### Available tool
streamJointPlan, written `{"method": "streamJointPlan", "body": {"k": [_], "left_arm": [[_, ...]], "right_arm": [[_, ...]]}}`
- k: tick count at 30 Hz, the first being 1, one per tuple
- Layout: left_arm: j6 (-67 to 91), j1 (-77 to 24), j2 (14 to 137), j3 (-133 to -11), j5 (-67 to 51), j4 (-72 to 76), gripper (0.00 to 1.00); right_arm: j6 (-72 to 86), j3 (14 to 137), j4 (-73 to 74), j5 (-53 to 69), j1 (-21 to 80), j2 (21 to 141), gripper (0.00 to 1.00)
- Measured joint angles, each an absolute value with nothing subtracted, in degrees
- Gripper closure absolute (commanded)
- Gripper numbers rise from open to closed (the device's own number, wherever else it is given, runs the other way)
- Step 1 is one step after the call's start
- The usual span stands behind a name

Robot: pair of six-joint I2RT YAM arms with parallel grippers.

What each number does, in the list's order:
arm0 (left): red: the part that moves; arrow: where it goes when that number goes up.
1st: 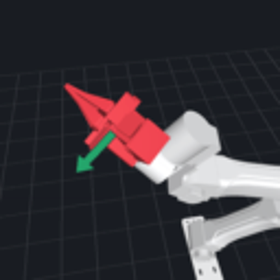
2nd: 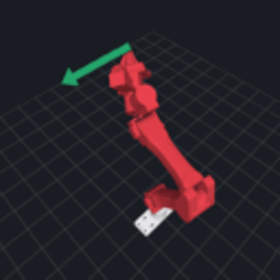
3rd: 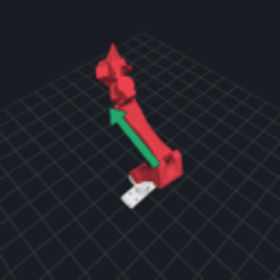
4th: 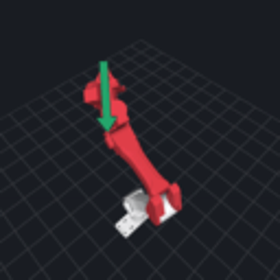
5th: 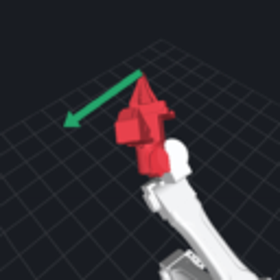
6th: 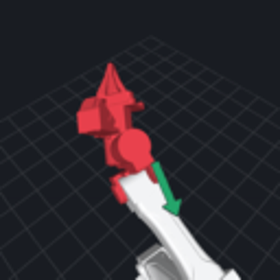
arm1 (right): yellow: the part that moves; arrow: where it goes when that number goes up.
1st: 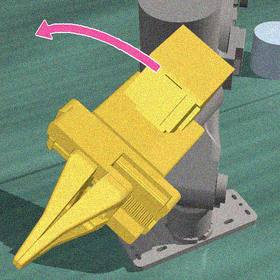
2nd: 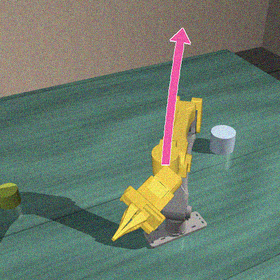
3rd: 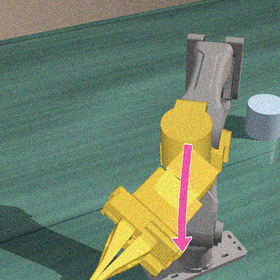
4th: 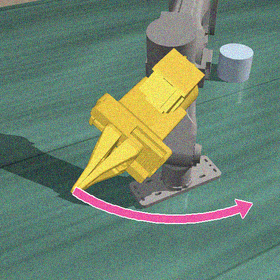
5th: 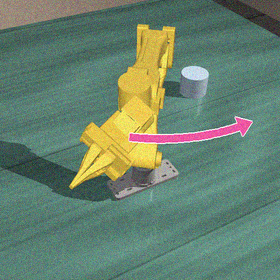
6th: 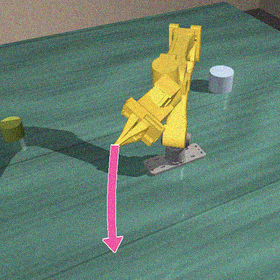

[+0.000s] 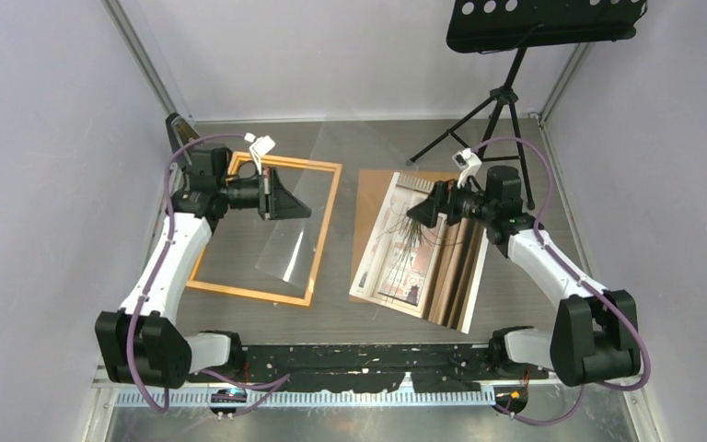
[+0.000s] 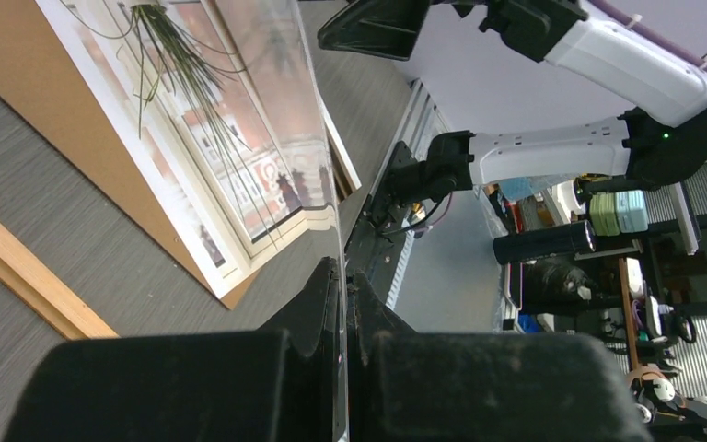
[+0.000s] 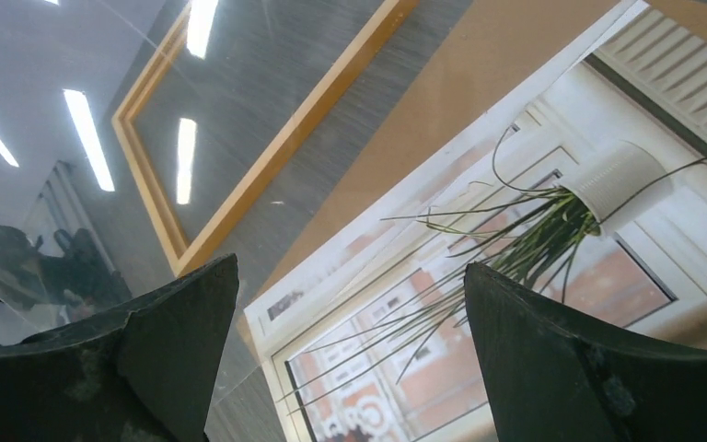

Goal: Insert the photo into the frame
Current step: Pick up the photo frame item at the center of the board.

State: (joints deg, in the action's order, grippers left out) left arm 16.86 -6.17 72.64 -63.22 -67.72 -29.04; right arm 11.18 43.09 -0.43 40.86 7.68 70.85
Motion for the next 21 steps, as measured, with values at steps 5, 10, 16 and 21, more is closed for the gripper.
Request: {"method": "streamJointPlan", "body": {"k": [5, 10, 16, 21], "left_arm": [[19.6, -3.1, 68.8, -61.7, -70.2, -26.3, 1.00], [25.5, -1.2, 65.1, -57.4, -71.0, -19.8, 1.00], [36.2, 1.3, 62.7, -50.4, -71.0, -7.5, 1.00], [40.5, 2.6, 62.7, -49.3, -69.1, -3.0, 1.00]], "right_arm": [[18.1, 41.8, -8.5, 43.5, 8.9, 74.1, 0.00], [25.3, 39.6, -18.8, 45.8, 11.0, 77.5, 0.00], [34.0, 34.7, -31.6, 48.2, 11.6, 82.6, 0.00], [37.7, 33.2, -37.5, 49.2, 11.8, 83.7, 0.00]]}}
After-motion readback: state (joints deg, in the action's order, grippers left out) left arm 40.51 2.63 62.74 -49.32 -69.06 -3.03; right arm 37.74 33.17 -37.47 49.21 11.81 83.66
